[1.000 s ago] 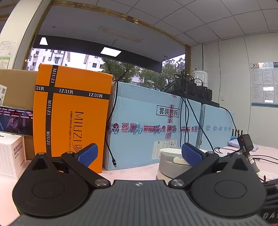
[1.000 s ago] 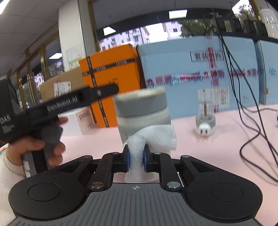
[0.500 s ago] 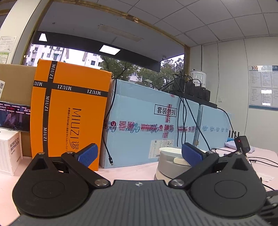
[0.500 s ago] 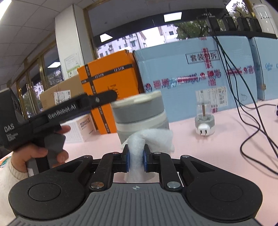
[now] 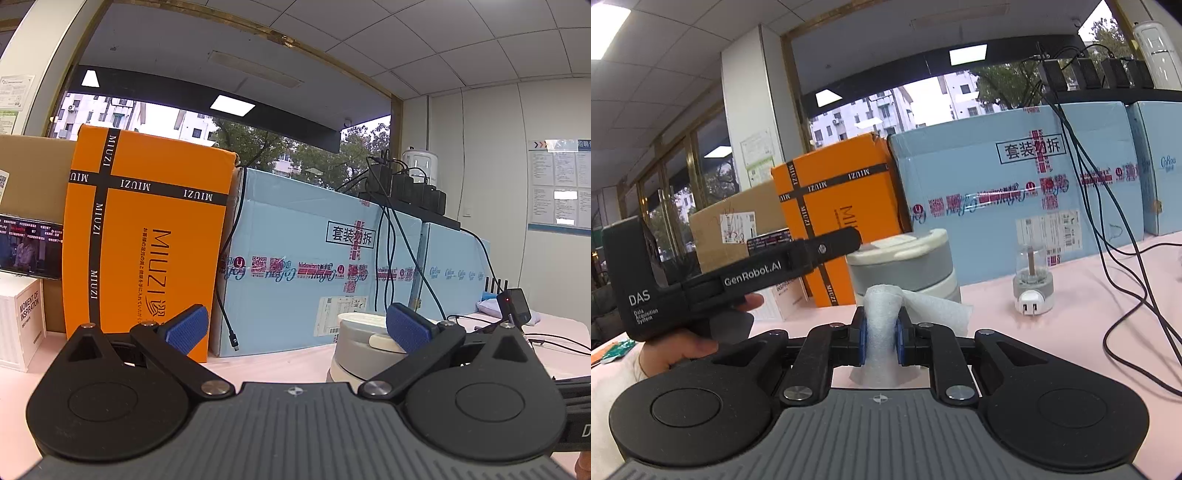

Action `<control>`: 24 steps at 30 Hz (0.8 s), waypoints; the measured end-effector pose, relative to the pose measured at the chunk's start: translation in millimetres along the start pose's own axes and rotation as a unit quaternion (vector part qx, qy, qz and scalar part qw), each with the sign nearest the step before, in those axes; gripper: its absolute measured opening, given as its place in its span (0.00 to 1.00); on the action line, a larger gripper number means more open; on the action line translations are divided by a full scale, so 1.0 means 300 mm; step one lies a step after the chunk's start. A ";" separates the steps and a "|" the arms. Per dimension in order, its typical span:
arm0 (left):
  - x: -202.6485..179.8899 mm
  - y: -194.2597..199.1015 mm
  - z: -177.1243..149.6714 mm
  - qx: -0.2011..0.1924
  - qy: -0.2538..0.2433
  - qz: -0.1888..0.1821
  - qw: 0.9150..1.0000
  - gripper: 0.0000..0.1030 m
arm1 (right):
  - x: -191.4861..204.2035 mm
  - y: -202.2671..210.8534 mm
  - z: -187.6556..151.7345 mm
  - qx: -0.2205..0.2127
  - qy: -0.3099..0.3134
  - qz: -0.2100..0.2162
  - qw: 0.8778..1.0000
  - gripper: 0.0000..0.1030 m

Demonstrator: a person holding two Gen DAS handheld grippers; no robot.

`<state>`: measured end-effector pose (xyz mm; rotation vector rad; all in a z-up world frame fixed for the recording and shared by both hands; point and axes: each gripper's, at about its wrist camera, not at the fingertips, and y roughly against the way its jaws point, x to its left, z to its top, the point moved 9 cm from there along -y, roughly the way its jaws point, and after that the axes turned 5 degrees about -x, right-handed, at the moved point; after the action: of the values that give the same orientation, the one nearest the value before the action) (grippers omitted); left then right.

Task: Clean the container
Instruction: 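Rub the tissue around the mug's base with the right gripper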

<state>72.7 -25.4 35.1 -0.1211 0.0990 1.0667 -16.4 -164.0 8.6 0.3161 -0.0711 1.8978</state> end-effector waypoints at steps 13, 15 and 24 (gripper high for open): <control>-0.015 0.007 0.002 -0.003 -0.012 0.001 1.000 1.00 | -0.047 -0.037 -0.105 0.039 -0.048 0.010 0.998 0.14; -0.019 0.008 0.002 -0.004 -0.014 0.001 1.000 1.00 | -0.029 -0.014 -0.065 0.017 -0.043 0.020 0.999 0.14; -0.024 0.008 -0.001 -0.003 -0.014 -0.003 1.000 1.00 | -0.019 -0.010 -0.024 0.000 -0.033 0.012 0.999 0.14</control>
<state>67.2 -30.4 35.7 -0.1123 0.0700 1.0627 -13.1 -166.6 0.0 0.3799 -0.1188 1.9120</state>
